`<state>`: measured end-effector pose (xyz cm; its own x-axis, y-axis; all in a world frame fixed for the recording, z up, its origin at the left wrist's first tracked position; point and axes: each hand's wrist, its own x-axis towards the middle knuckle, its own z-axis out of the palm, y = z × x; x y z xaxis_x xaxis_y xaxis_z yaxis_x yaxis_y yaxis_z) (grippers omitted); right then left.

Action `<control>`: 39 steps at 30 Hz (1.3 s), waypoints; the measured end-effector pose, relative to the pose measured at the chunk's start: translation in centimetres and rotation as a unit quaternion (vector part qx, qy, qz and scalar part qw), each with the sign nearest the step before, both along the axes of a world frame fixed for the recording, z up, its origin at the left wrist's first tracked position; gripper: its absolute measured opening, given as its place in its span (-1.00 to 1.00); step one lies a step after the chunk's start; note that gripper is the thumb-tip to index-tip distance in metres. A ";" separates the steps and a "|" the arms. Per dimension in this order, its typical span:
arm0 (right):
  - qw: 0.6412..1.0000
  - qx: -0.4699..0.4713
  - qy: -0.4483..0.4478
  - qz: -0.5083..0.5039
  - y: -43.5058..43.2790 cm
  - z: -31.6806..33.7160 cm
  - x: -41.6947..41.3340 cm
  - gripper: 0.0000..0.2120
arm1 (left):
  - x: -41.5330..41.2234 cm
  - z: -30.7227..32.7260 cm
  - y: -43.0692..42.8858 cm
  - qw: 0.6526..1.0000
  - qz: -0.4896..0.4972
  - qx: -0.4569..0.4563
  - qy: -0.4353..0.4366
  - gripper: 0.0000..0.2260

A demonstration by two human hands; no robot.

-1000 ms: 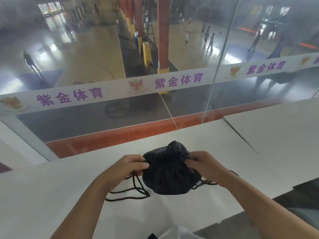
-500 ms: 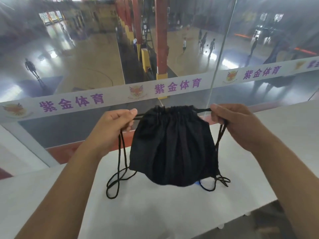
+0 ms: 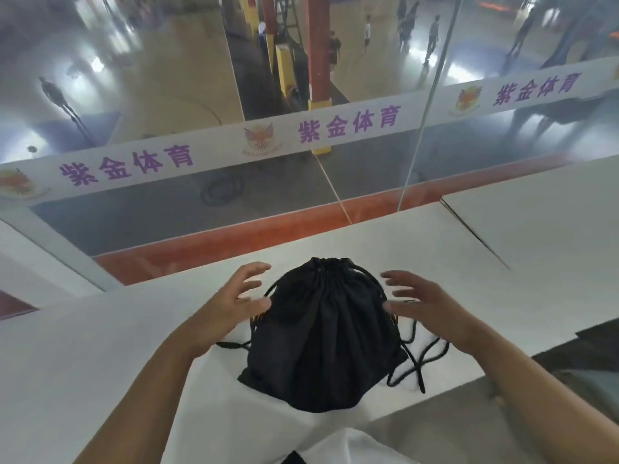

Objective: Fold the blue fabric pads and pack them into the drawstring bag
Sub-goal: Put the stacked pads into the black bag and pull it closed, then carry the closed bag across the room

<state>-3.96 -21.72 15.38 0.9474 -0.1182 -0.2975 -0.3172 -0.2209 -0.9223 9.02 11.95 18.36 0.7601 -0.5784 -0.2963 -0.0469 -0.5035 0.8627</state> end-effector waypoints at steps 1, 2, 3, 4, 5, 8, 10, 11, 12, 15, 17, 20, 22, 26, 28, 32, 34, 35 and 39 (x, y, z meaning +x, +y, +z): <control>1.000 -0.005 0.017 0.015 0.3 -0.7 0.2 -0.36 | -0.2 -1.0 0.0 0.999 -0.031 0.000 0.028 -0.40; 0.999 -0.011 0.026 0.037 0.8 -1.0 0.7 -0.27 | -0.5 -1.9 -0.1 0.998 -0.048 0.001 0.049 -0.26; 0.998 -0.017 0.025 0.060 1.3 -1.3 1.2 -0.25 | -0.9 -2.6 -0.3 0.997 -0.050 -0.004 0.058 -0.21; 0.997 -0.021 0.017 0.073 1.7 -1.5 1.7 -0.32 | -1.2 -3.4 -0.5 0.998 -0.033 -0.013 0.053 -0.23; 0.997 -0.026 0.010 0.070 2.1 -1.8 2.1 -0.45 | -1.5 -4.0 -0.7 0.999 -0.001 -0.025 0.035 -0.29; 0.999 0.026 -0.003 0.032 2.6 -0.5 1.3 -0.64 | -2.4 -4.5 -0.9 0.997 0.065 -0.034 -0.033 -0.48; 0.993 0.099 0.019 0.067 2.4 0.2 -0.3 -0.53 | -2.8 -4.8 -0.7 0.994 0.060 -0.012 -0.087 -0.55; 0.989 0.111 0.038 0.090 2.3 0.0 -0.9 -0.50 | -2.9 -4.9 -0.5 0.993 0.053 -0.003 -0.108 -0.59; 0.990 0.087 0.055 0.092 2.7 -0.3 -1.3 -0.52 | -2.9 -5.2 -0.5 0.992 0.049 0.001 -0.117 -0.66; 0.999 -0.028 0.028 -0.015 5.5 -2.2 -1.7 -0.70 | -2.5 -5.4 -0.5 0.990 0.052 0.000 -0.131 -0.79; 0.990 -0.021 -0.022 -0.136 7.7 -2.2 -2.2 -0.89 | -2.3 -4.7 -0.7 0.988 0.051 -0.016 -0.147 -0.77; 0.964 0.015 -0.068 -0.256 9.1 -0.5 -4.7 -0.78 | -1.7 -2.7 -1.4 0.987 0.026 -0.056 -0.148 -0.75; 0.946 0.021 -0.098 -0.307 9.1 0.6 -7.4 -0.95 | -1.5 -1.1 -2.3 0.985 -0.014 -0.087 -0.146 -0.75; 0.915 0.000 -0.136 -0.379 8.8 3.4 -14.9 -0.86 | -2.6 1.9 -5.9 0.973 -0.124 -0.144 -0.134 -0.74; 0.903 0.000 -0.152 -0.402 8.8 5.6 -19.3 -0.79 | -4.3 3.4 -8.7 0.960 -0.186 -0.160 -0.137 -0.73; 0.878 -0.011 -0.141 -0.458 8.5 8.0 -30.0 -0.77 | -10.4 6.0 -15.2 0.929 -0.296 -0.203 -0.094 -0.72; 0.862 -0.019 -0.132 -0.489 9.0 8.6 -35.7 -0.78 | -14.6 6.6 -18.6 0.918 -0.336 -0.204 -0.049 -0.73; 0.855 -0.016 -0.125 -0.504 9.3 8.7 -38.6 -0.78 | -17.0 6.7 -20.3 0.913 -0.352 -0.204 -0.032 -0.74; 0.818 -0.015 -0.110 -0.565 10.7 8.8 -49.8 -0.78 | -28.0 7.2 -25.9 0.883 -0.422 -0.206 -0.001 -0.74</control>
<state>-53.78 -11.00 24.16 0.2584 -0.9592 -0.1151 -0.1621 0.0744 -0.9840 -18.95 -13.97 25.59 0.0067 -0.9974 0.0721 -0.2573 0.0680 0.9639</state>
